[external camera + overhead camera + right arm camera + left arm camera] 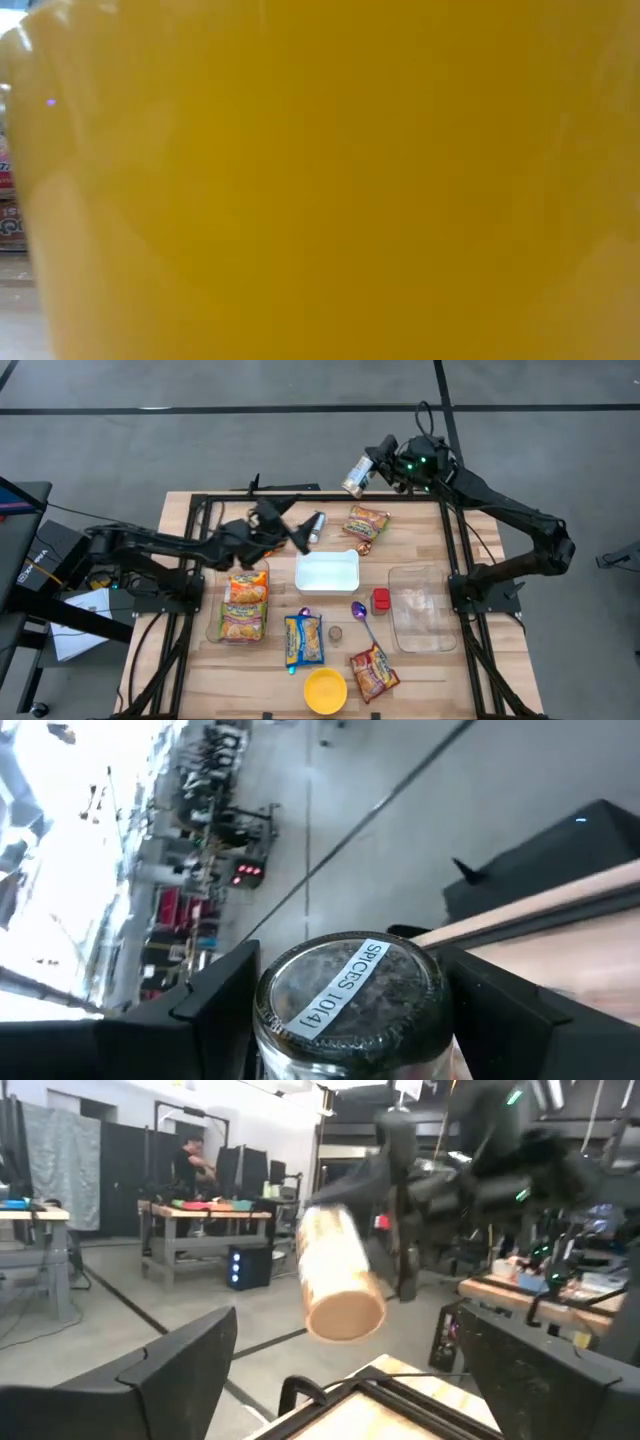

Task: Pick & Place Food Item
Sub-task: Put the gold seasoning bottle into the right transparent bin

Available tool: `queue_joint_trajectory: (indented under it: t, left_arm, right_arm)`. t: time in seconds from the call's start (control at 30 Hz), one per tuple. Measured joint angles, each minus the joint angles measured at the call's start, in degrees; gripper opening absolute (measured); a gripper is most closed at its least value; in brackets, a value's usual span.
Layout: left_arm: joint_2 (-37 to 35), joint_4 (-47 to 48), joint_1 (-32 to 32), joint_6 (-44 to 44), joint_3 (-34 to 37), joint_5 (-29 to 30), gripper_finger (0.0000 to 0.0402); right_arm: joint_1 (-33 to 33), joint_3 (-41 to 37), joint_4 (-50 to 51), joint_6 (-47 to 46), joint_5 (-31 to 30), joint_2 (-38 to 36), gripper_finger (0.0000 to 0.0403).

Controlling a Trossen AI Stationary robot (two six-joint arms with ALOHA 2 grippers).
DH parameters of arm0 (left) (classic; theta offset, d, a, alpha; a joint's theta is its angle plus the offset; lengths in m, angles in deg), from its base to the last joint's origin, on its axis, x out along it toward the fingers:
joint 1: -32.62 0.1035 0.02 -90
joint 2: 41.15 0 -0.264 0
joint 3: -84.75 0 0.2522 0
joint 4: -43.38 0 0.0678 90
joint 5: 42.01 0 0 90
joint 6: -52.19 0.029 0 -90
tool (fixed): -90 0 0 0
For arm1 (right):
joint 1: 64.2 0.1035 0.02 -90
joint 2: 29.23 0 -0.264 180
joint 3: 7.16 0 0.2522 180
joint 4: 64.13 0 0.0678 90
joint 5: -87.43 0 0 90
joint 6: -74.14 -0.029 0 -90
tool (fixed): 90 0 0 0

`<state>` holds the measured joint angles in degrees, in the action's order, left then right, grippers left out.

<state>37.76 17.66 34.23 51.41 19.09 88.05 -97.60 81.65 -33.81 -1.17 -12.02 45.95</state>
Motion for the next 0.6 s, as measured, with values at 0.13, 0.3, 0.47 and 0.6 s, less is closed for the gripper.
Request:
queue_joint_trajectory:
  t: [0.13, 0.3, 0.47, 0.6]
  left_arm:
    - [5.2, -4.2, 0.8, 3.3, -4.4, -0.6, 0.0373]
    - [10.5, -6.0, 1.5, 7.8, -9.5, -2.0, 0.0367]
    - [13.1, -5.9, 2.7, 4.9, -12.4, -4.5, 0.0374]
    - [13.5, -5.7, 3.4, 4.8, -12.4, -4.0, 0.0376]
  right_arm:
    - [1.3, 2.7, 0.1, 3.2, 0.1, 0.0, 0.0268]
    - [2.5, 3.8, 0.1, 3.5, 1.0, 0.0, 0.0268]
    - [2.7, 3.8, -0.1, 5.0, 3.8, 0.0, 0.0268]
    - [2.6, 3.8, -1.4, 5.0, 5.4, 0.0, 0.0268]
